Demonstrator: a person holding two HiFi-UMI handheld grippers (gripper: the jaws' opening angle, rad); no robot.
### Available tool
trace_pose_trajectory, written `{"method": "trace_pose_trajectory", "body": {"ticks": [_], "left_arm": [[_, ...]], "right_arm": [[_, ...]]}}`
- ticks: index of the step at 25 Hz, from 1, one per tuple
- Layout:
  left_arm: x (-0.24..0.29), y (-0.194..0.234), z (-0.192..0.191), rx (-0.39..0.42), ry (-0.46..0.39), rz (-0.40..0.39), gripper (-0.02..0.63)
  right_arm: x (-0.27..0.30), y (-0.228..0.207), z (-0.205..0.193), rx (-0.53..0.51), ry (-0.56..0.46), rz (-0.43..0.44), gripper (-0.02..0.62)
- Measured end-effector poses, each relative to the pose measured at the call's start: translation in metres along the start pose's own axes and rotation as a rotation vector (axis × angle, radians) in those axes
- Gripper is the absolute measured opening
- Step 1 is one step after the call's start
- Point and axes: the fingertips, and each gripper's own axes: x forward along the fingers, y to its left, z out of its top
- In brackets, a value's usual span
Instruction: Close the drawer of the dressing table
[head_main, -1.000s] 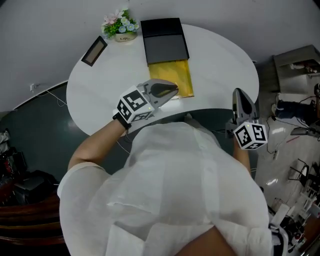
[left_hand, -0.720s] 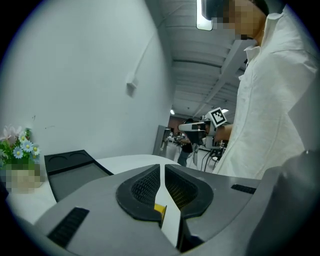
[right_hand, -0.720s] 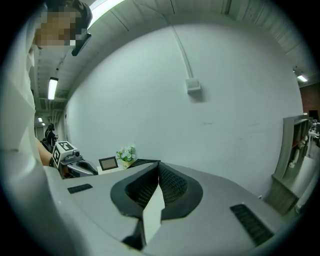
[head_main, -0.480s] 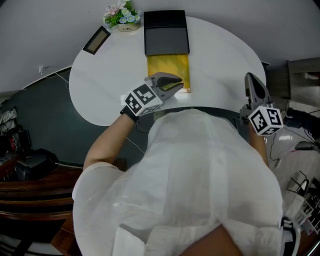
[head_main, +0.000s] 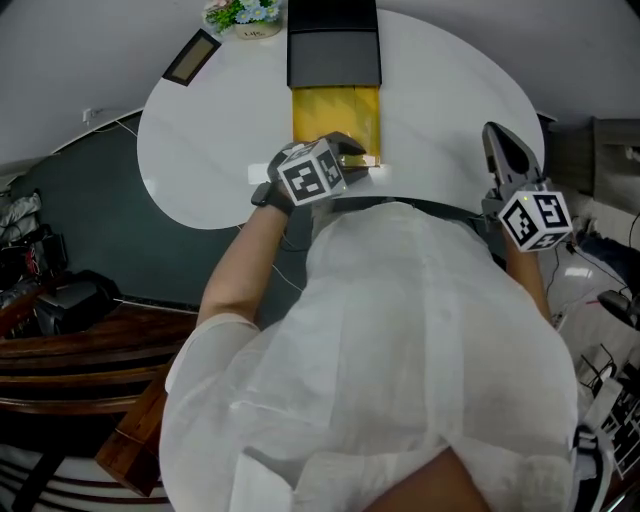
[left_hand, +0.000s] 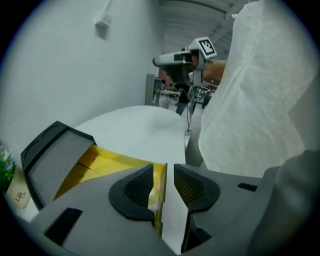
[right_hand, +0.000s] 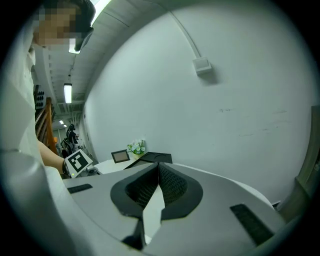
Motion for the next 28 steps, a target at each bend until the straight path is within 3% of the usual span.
{"method": "trace_pose_trajectory", "body": {"ticks": [4,11,28], "left_arm": [[0.021,-0.010,-0.022,0.056,0.152,-0.039,0.143],[0.040,-0.005,-0.042,0.055,0.264,-0.036,0.143],[0.067,-0.008,-0.049,0.093,0.364,-0.077,0.056]], "right_arm": [[0.001,-0.001,-0.003,0.002,0.005,0.019,0.009],[-0.003,-0.002,-0.010,0.017,0.004,0.018,0.009],[-0.011,0.003,-0.013,0.032,-0.006,0.029,0.009]]}}
